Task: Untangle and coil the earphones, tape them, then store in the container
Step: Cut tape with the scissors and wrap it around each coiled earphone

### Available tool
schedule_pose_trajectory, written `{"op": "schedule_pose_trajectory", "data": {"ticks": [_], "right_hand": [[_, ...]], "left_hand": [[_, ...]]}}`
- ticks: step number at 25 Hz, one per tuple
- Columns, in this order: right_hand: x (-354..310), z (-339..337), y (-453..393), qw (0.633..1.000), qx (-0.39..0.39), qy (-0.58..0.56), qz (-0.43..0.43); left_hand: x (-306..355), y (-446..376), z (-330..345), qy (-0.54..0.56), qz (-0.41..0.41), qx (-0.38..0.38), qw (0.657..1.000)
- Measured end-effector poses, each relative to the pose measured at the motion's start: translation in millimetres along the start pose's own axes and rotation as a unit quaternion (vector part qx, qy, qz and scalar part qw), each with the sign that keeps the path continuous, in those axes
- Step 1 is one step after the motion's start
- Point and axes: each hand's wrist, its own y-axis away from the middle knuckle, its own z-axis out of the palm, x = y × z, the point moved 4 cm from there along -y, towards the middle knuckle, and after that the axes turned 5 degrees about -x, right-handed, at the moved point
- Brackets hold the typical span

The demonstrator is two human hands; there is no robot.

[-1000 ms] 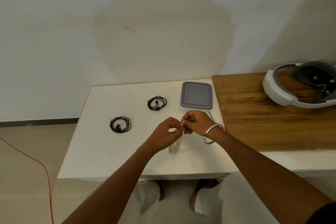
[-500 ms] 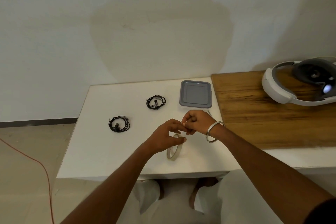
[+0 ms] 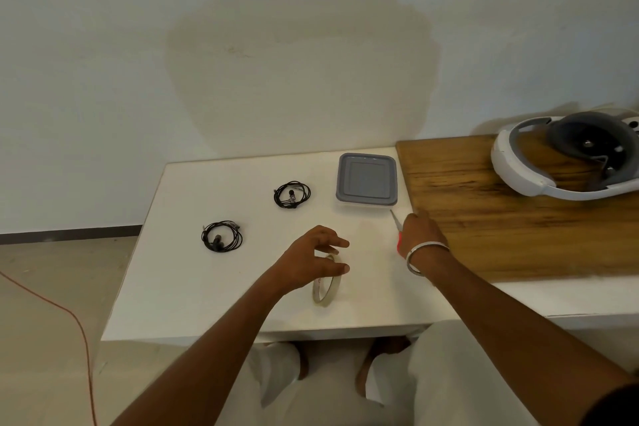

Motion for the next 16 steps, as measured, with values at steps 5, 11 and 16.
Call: {"op": "schedule_pose_trajectory", "data": {"ticks": [5, 11, 16], "right_hand": [[-8.0, 19.6, 5.5, 0.997, 0.035, 0.051, -0.038], [-14.2, 18.4, 9.7, 0.991, 0.066, 0.03, -0.113], [-10.5, 11.8, 7.9, 0.997, 0.017, 0.071, -0.017]], "left_hand": [[1.6, 0.5, -1.7, 0.019, 0.014, 0.038, 0.999], [-5.4, 3.1, -5.6, 0.059, 0.026, 0.098, 0.993], [-4.7, 4.2, -8.5, 0.082, 0.021, 0.089, 0.992]]}}
